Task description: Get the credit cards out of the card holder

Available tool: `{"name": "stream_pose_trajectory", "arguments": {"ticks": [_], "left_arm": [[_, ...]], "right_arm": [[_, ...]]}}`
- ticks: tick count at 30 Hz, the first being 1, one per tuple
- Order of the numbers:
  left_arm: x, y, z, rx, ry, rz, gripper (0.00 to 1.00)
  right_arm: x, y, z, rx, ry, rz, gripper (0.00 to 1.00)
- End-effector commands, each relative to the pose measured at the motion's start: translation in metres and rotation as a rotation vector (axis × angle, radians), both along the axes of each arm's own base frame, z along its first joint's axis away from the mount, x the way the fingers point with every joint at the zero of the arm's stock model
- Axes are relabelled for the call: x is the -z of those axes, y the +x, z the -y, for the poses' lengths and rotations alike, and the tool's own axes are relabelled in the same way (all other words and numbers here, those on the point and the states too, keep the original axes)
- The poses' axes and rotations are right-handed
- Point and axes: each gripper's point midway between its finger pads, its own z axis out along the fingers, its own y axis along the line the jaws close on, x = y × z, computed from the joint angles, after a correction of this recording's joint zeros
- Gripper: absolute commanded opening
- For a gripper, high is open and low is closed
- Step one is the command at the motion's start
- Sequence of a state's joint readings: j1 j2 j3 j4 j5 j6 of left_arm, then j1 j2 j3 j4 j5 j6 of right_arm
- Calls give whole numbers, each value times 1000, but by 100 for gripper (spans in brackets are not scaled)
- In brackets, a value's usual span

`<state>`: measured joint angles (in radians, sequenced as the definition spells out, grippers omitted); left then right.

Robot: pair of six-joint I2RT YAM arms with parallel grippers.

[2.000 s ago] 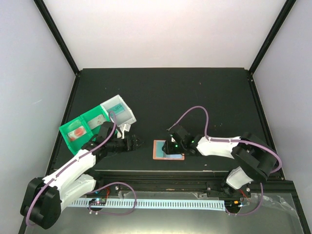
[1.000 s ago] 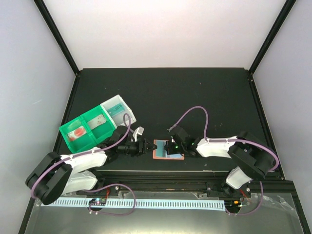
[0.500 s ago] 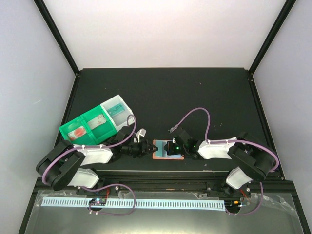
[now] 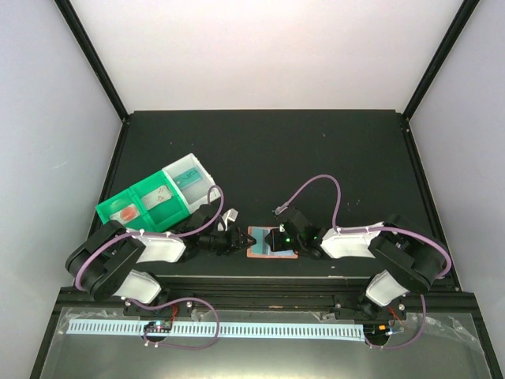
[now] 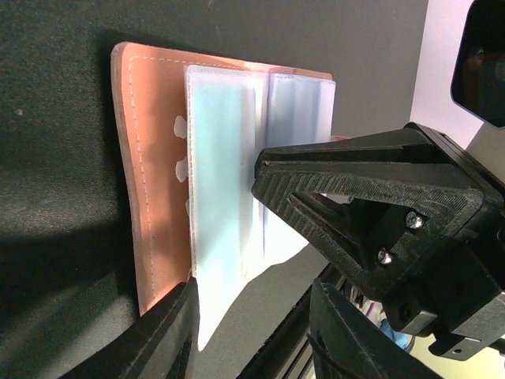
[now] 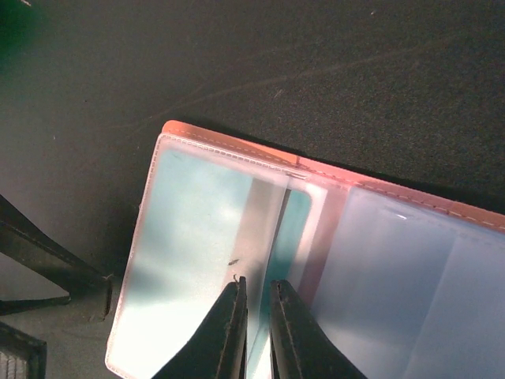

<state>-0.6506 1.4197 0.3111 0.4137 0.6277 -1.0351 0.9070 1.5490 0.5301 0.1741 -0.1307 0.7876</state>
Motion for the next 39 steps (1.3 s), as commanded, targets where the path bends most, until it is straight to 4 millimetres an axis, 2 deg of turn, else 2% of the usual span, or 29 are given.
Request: {"name": "stream_pose_trajectory", "arguments": {"ticks": [1, 10, 21, 32, 39], "left_arm": [[-13, 12, 10, 8, -24, 69, 40], [-11, 14, 14, 22, -25, 65, 38], [-19, 19, 18, 24, -38, 74, 27], [-34, 13, 31, 64, -78, 72, 29], [-32, 13, 35, 71, -55, 73, 31]], "right_arm": [[23, -21, 13, -29, -58, -85, 9], [24, -22, 13, -28, -58, -89, 9], [21, -21, 15, -22, -61, -77, 9], [10, -16, 17, 8, -28, -38, 10], [2, -14, 20, 30, -2, -8, 10]]}}
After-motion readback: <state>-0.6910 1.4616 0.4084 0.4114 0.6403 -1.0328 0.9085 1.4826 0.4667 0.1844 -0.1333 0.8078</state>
